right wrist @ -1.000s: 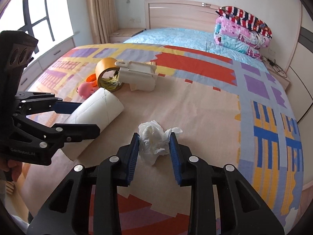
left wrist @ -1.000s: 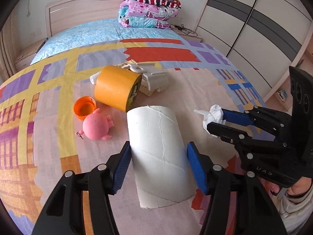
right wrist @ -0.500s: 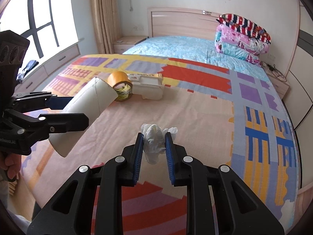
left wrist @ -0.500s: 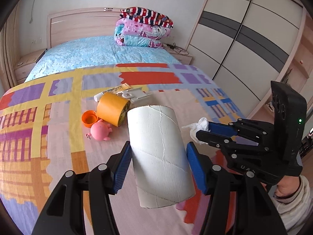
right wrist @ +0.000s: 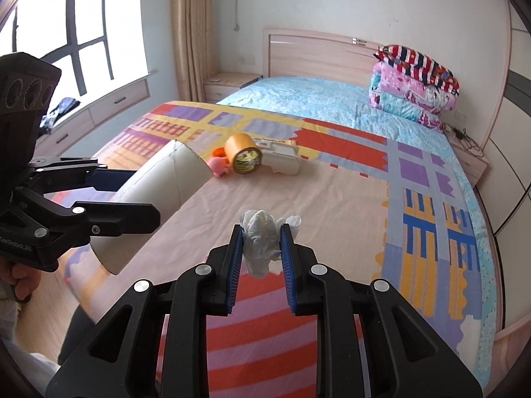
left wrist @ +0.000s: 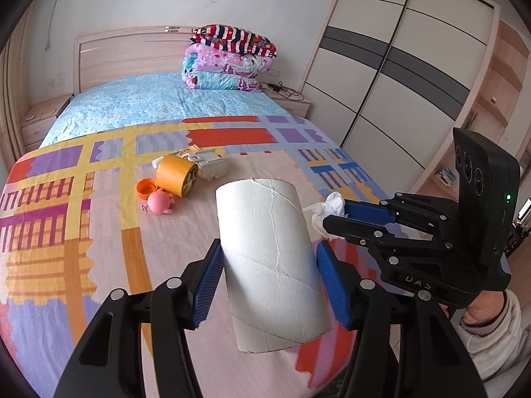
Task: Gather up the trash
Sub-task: 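Carry the tissue and white paper tube down over the trash bin, then open both tools to drop the tissue and tube into the bin, then move both open tools back toward the remaining items on the bed, then grasp the white plastic holder with the right tool while the left tool grasps the pink piggy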
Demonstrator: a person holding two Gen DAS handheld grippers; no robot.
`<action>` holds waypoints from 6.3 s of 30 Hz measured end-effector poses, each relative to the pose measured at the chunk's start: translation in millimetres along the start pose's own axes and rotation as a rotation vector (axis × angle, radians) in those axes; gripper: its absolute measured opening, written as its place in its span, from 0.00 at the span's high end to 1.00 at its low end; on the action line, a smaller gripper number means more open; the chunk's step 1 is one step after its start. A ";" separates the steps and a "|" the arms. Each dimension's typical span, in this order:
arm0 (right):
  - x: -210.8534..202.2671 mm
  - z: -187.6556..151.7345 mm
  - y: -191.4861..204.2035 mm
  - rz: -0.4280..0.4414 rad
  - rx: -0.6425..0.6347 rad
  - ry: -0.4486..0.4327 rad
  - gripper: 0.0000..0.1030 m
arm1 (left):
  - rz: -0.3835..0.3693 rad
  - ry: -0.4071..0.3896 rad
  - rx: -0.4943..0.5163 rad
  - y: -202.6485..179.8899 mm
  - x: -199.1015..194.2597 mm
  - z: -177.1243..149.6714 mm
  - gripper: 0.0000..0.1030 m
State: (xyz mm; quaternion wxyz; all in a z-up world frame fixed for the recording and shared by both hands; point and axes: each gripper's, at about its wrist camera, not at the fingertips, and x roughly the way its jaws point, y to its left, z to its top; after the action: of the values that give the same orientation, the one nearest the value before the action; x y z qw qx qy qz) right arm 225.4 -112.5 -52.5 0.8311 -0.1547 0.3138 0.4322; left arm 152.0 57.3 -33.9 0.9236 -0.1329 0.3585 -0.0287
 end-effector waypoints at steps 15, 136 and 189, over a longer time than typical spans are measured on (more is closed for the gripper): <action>-66.8 -35.3 35.4 0.029 -0.015 -0.046 0.78 | -0.041 -0.026 0.041 -38.0 -50.0 -44.2 0.46; 5.3 -22.9 -0.1 0.055 0.034 0.022 0.37 | 0.070 0.079 -0.027 67.4 -2.1 -32.4 0.45; 173.6 68.5 -58.7 0.227 0.139 0.097 0.43 | 0.022 0.124 0.012 131.7 113.1 37.1 0.75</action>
State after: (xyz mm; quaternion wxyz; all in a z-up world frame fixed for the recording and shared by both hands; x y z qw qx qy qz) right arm 374.4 -2.4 -115.4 0.7695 -0.0811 0.3982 0.4927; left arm 255.1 175.7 -116.7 0.9007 -0.1214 0.4162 -0.0288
